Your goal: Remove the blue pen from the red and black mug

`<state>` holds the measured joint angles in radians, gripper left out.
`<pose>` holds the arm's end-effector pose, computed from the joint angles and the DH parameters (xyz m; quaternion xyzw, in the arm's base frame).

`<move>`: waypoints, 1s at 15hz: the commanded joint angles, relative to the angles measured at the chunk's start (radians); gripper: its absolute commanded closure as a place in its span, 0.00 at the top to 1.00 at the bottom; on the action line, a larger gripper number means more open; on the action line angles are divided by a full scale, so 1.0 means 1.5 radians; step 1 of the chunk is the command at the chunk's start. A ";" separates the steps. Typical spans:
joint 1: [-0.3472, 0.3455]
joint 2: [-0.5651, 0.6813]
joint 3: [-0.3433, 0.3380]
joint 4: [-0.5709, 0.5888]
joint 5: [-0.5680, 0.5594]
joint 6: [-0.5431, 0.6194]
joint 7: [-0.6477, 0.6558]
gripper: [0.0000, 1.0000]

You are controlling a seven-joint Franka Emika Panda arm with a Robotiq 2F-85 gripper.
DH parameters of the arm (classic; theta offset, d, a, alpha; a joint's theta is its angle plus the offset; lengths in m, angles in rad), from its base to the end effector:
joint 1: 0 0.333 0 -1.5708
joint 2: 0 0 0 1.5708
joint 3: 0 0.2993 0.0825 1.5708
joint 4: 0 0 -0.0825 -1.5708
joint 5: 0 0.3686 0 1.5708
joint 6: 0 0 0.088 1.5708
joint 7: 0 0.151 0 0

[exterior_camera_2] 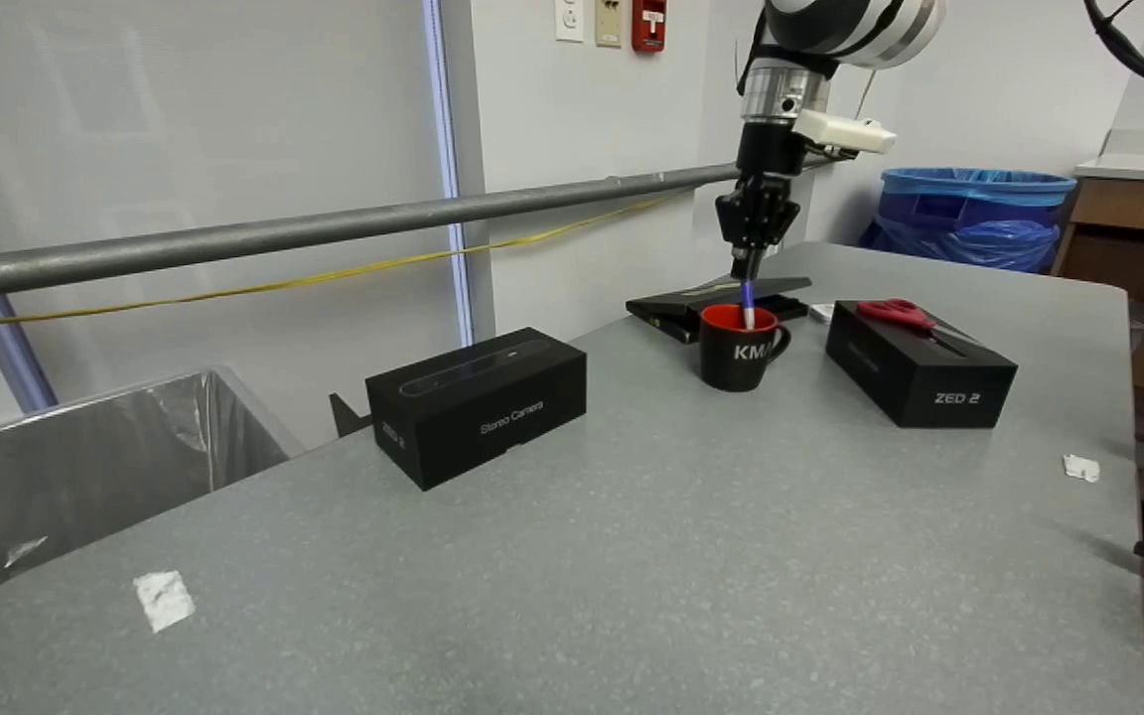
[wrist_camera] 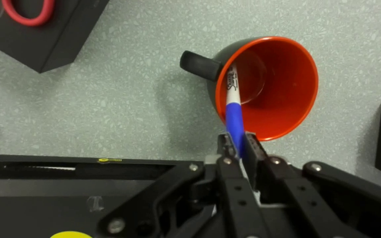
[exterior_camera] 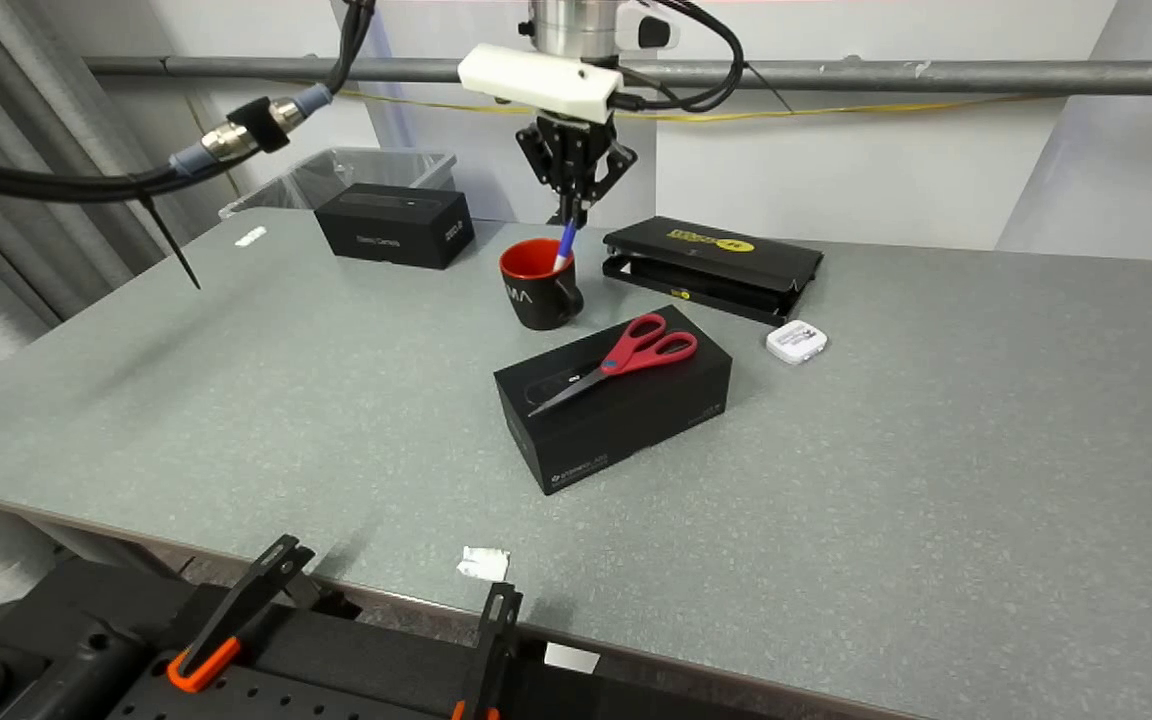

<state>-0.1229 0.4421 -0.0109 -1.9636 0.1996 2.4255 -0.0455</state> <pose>0.5981 -0.0739 0.2016 -0.9909 0.1178 -0.0157 0.0627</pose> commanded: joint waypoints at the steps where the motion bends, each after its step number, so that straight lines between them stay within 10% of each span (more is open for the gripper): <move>1: -0.009 -0.107 0.012 -0.088 0.009 -0.008 -0.053 0.03; 9: 0.022 -0.399 -0.003 -0.312 -0.021 0.031 -0.119 0.03; 15: 0.084 -0.364 0.004 -0.310 0.000 -0.019 -0.148 0.03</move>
<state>-0.0448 -0.1728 -0.0048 -2.4439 0.1873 2.4153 -0.2504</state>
